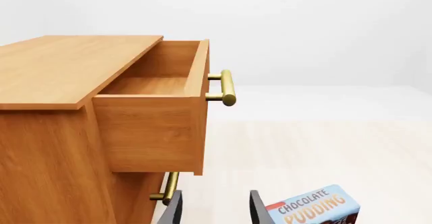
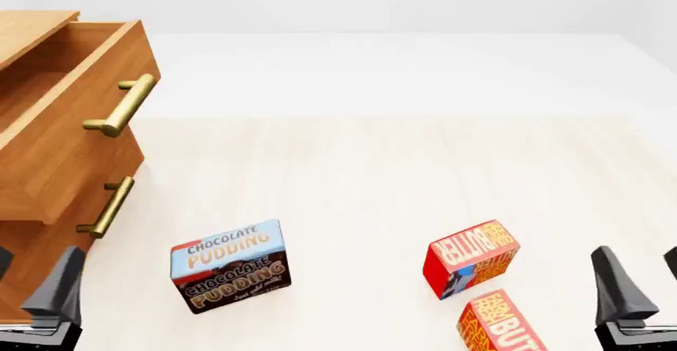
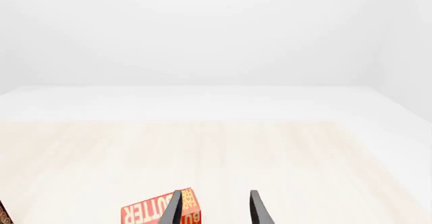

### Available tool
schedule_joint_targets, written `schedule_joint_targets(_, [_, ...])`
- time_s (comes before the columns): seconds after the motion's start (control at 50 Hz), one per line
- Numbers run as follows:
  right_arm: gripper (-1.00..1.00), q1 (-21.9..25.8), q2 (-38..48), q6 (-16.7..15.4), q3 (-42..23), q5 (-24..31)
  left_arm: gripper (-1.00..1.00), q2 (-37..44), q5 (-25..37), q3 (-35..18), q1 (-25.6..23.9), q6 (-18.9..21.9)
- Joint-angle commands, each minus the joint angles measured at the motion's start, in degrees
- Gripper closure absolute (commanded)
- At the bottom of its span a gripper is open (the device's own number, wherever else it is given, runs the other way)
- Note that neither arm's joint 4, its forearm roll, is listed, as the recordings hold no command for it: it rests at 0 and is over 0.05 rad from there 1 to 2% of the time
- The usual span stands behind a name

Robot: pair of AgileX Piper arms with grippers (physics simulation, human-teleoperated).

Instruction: Put the bowl in the top drawer of the cabinet.

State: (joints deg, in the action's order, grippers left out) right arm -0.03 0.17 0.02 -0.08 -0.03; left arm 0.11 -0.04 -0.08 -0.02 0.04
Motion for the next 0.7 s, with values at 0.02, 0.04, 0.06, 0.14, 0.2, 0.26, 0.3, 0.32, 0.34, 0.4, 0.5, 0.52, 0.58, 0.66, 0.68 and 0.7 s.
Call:
schedule_joint_targets(0.02, [-1.0,-0.06,0.5,0.19,-0.15,-0.09,-1.0,0.15,-0.05,-0.14,-0.12,0.26])
schedule_joint_targets(0.04, [-1.0,-0.03,0.85,0.29,-0.13,-0.2,-1.0,0.13,-0.04,-0.11,-0.16,0.32])
schedule_joint_targets(0.06, [-1.0,0.05,0.85,0.32,-0.13,-0.22,-1.0,0.15,-0.06,-0.11,-0.13,0.3])
schedule_joint_targets(0.14, [-1.0,0.02,1.03,0.28,-0.12,-0.3,-1.0,0.17,-0.09,-0.14,-0.1,0.29])
schedule_joint_targets(0.2, [-1.0,0.06,1.07,0.36,-0.12,-0.33,-1.0,0.09,-0.04,-0.15,-0.11,0.21])
schedule_joint_targets(0.26, [-1.0,-0.13,1.28,0.37,-0.11,-0.41,-1.0,0.14,-0.09,-0.15,-0.07,0.17])
schedule_joint_targets(0.3, [-1.0,0.02,1.19,0.27,-0.11,-0.39,-1.0,0.23,0.16,-0.41,0.06,-0.1])
schedule_joint_targets(0.32, [-1.0,0.1,1.13,0.16,-0.12,-0.37,-1.0,0.09,0.93,-1.06,-0.77,0.19])
schedule_joint_targets(0.34, [-1.0,0.1,1.19,0.14,-0.12,-0.39,-1.0,0.35,1.34,-1.78,-1.21,0.02])
schedule_joint_targets(0.4, [-1.0,0.25,1.15,0.18,-0.12,-0.38,-1.0,0.77,3.24,-2.85,-3.47,-2.61])
schedule_joint_targets(0.5, [-1.0,0.19,1.32,0.32,-0.11,-0.46,-1.0,4.05,3.32,-4.22,-6.04,-6.2])
schedule_joint_targets(0.52, [-1.0,0.14,1.34,0.29,-0.11,-0.47,-1.0,3.1,4.13,-4.7,-5.99,-4.64])
schedule_joint_targets(0.58, [-1.0,-0.05,1.63,0.26,-0.1,-0.6,-1.0,4.53,6.39,-8.23,-6.87,-4.36])
schedule_joint_targets(0.66, [-1.0,-0.02,1.74,0.26,-0.1,-0.67,-1.0,5.73,9.07,-11.54,-9.63,-4.04])
schedule_joint_targets(0.68, [-1.0,-0.18,1.69,0.2,-0.1,-0.64,-1.0,6.82,10.24,-13.05,-11.17,-3.0])
schedule_joint_targets(0.7, [-1.0,-0.22,1.77,0.18,-0.1,-0.67,-1.0,7.33,10.57,-13.68,-11.7,-2.69])
